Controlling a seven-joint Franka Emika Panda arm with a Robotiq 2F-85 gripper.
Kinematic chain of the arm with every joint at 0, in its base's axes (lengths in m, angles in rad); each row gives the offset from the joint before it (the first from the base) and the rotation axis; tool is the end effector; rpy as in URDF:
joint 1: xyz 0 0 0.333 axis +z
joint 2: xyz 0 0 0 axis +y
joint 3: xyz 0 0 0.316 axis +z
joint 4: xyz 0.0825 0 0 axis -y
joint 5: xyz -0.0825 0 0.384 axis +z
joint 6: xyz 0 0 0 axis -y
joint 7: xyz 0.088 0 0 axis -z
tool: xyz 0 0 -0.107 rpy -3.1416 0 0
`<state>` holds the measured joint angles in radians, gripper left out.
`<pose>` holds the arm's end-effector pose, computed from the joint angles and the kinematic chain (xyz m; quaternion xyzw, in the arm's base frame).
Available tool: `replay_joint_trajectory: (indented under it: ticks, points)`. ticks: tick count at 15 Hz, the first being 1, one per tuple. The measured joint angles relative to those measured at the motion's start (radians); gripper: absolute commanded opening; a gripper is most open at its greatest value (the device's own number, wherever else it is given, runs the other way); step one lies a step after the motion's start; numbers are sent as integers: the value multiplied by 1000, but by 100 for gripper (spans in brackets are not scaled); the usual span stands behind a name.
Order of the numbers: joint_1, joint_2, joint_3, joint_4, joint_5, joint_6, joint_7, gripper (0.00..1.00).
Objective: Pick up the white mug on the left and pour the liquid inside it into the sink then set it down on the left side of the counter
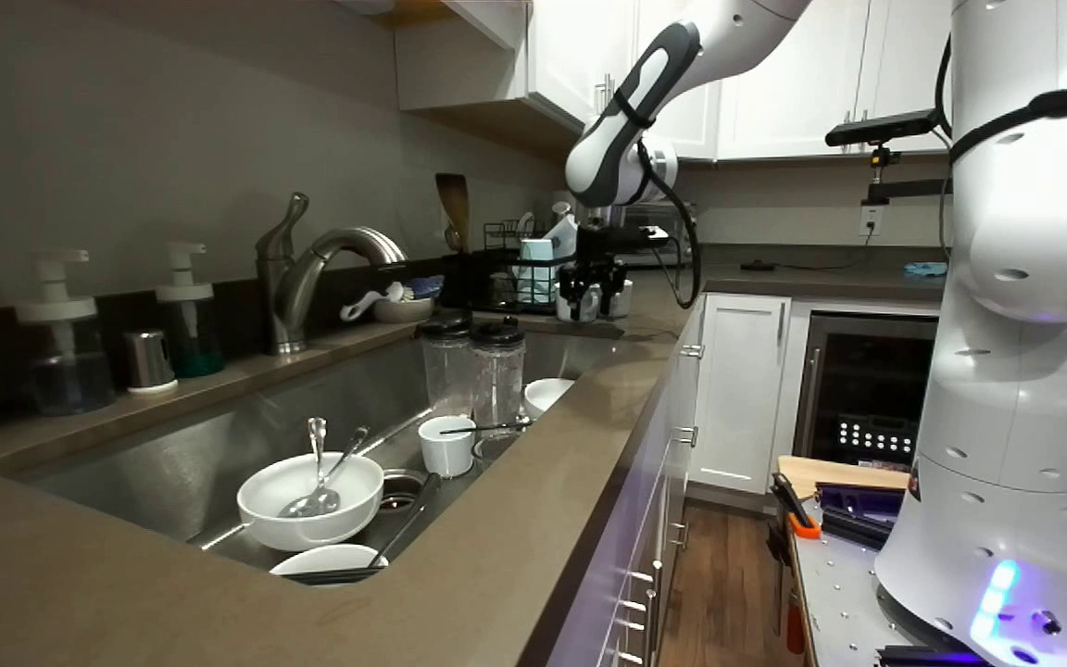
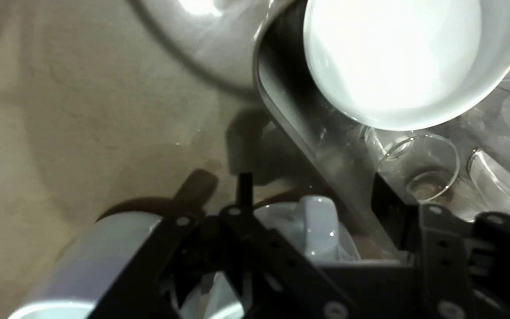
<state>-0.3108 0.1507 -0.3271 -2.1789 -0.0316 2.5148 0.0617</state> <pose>0.4600 -0.3375 0.3442 0.9399 -0.3260 0.0824 0.0602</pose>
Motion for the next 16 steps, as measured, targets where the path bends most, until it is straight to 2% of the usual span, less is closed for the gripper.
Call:
replay_joint_trajectory:
  ticks: [2,3,4,6,8,9,11,12,15,16]
  points:
    - [0,6,0,6,0,13,0,73]
    - [0,6,0,9,0,14,0,73]
    - [0,6,-1,13,0,14,0,78]
    - [0,6,-4,21,0,14,0,72]
    - [-1,6,-8,28,0,14,0,59]
    - [-2,6,-9,30,0,14,0,42]
    - [-3,6,-12,32,0,14,0,28]
    - [-3,6,-12,32,0,14,0,30]
    - [-3,6,-12,32,0,14,0,15]
    - [-3,6,-12,33,0,14,0,25]
